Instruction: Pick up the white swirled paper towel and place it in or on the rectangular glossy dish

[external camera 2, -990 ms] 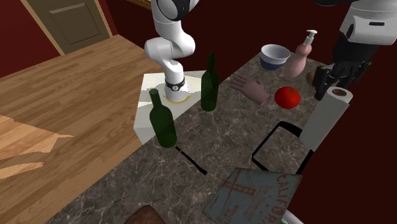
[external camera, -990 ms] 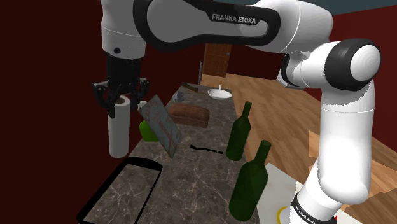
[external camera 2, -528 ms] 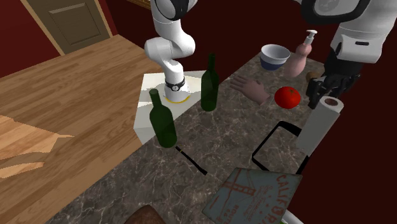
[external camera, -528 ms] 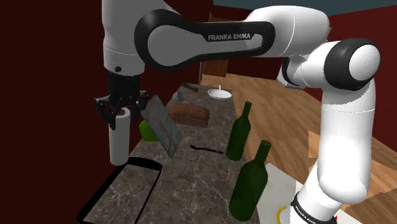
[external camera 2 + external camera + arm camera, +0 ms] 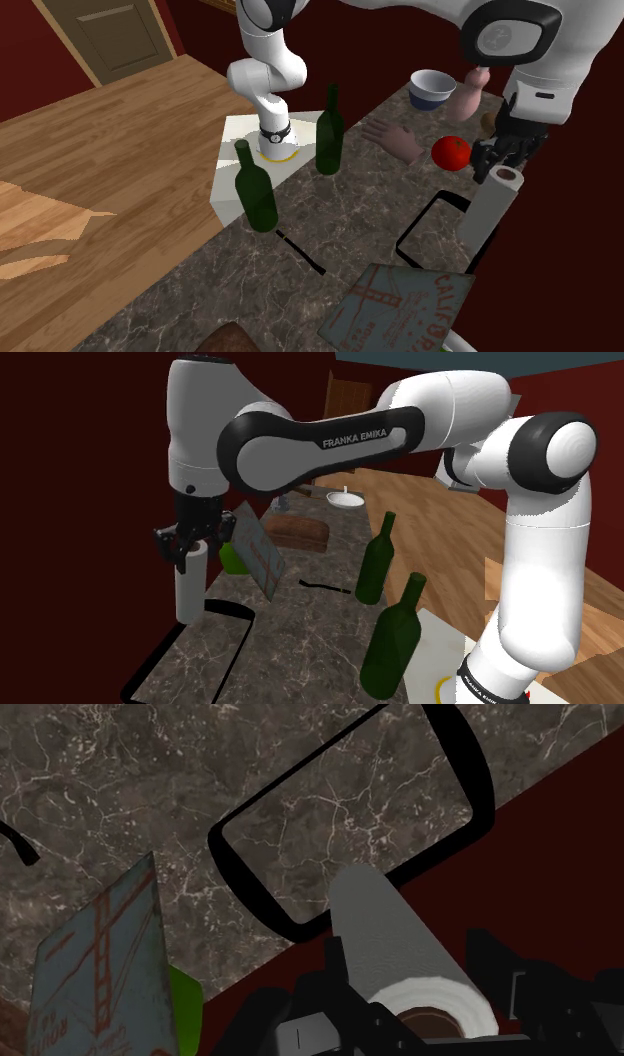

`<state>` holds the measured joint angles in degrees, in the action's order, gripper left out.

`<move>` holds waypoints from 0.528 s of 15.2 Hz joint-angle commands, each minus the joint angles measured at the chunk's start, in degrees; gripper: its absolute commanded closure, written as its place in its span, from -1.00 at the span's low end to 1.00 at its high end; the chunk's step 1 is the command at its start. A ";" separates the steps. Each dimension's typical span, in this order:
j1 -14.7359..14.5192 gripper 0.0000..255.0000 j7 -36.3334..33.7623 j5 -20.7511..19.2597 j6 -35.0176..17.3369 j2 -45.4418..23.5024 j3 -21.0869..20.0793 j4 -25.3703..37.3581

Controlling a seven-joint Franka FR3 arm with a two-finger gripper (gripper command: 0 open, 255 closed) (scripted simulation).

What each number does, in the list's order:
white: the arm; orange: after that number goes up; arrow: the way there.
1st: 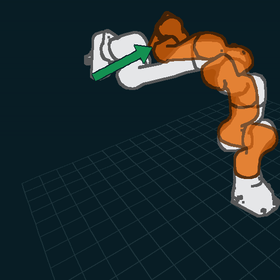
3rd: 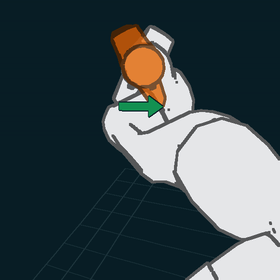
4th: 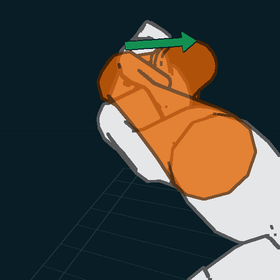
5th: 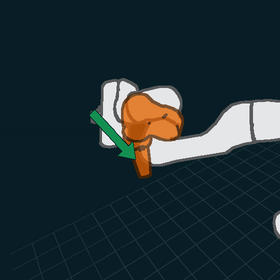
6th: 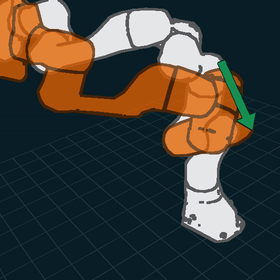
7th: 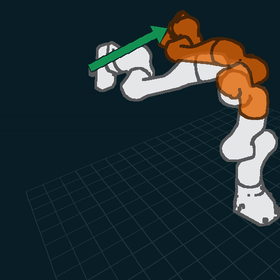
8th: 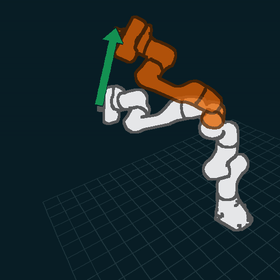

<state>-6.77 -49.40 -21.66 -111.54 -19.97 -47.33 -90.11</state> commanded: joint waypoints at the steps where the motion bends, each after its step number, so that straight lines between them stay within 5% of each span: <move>1: 0.08 1.00 -0.40 -0.32 -1.56 -0.20 0.14 -1.45; 8: 0.13 1.00 -1.66 -1.65 -5.98 -1.21 0.80 -5.28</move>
<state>-6.71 -50.95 -23.21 -116.96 -21.17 -46.58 -94.86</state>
